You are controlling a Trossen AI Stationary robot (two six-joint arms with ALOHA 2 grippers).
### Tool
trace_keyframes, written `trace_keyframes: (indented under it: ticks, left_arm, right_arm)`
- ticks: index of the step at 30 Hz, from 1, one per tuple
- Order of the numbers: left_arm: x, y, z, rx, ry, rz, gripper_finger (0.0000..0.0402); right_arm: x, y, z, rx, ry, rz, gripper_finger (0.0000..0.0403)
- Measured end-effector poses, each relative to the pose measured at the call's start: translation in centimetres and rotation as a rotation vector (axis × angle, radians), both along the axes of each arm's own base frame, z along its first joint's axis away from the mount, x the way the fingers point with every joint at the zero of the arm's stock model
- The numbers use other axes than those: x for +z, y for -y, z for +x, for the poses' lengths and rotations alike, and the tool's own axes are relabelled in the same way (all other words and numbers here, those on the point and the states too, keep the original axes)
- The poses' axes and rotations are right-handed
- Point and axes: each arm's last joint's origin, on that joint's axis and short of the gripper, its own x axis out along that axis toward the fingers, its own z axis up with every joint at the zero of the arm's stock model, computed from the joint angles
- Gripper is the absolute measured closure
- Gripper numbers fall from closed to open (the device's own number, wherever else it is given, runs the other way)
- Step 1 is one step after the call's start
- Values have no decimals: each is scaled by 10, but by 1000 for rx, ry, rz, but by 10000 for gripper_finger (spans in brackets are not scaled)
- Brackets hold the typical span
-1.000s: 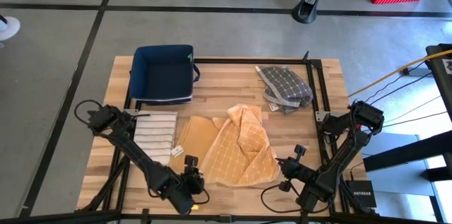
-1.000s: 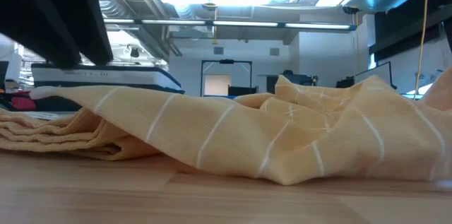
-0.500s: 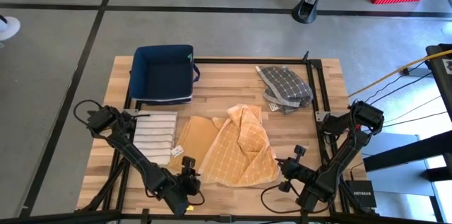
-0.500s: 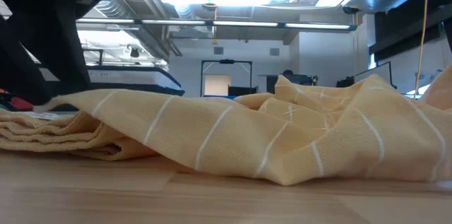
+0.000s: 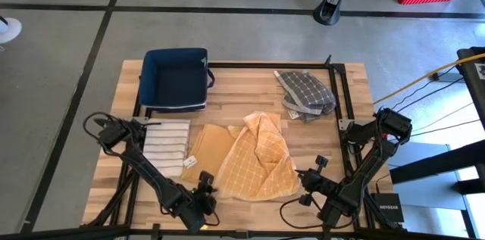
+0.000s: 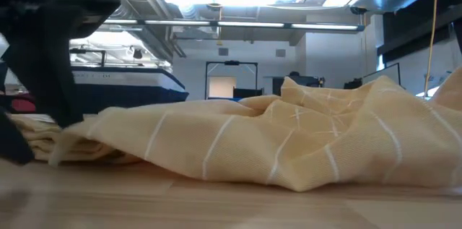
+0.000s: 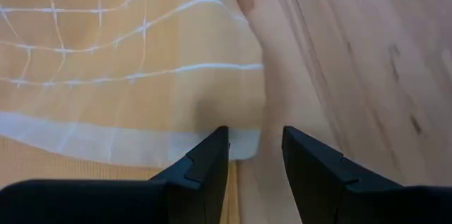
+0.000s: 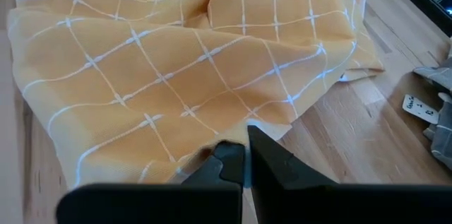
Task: Fold towel
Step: Fold the orange pattern towel
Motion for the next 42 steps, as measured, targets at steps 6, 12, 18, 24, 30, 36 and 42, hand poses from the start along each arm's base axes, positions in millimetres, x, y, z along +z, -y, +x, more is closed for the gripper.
trace_keyframes:
  ticks: [6, 12, 18, 24, 30, 36, 42]
  left_arm:
    - [-4, 0, 2, 2, 21, 39, 277]
    - [-3, -1, 4, 32, 32, 17, 277]
    - [4, 3, 9, 40, 64, 9, 277]
    - [9, 0, 13, 83, 148, 79, 277]
    - [9, -4, 17, 125, 162, 59, 277]
    - [15, -2, 20, 127, 176, 47, 277]
    - [16, -1, 20, 123, 180, 44, 277]
  right_arm:
    - [0, 0, 0, 0, 0, 0, 391]
    - [0, 0, 0, 0, 1, 0, 391]
    - [0, 0, 0, 0, 0, 1, 391]
    - [0, 0, 0, 0, 1, 1, 391]
    - [0, 0, 0, 0, 0, 1, 391]
    - [0, 0, 0, 1, 0, 0, 391]
    - [0, 0, 0, 1, -1, -1, 391]
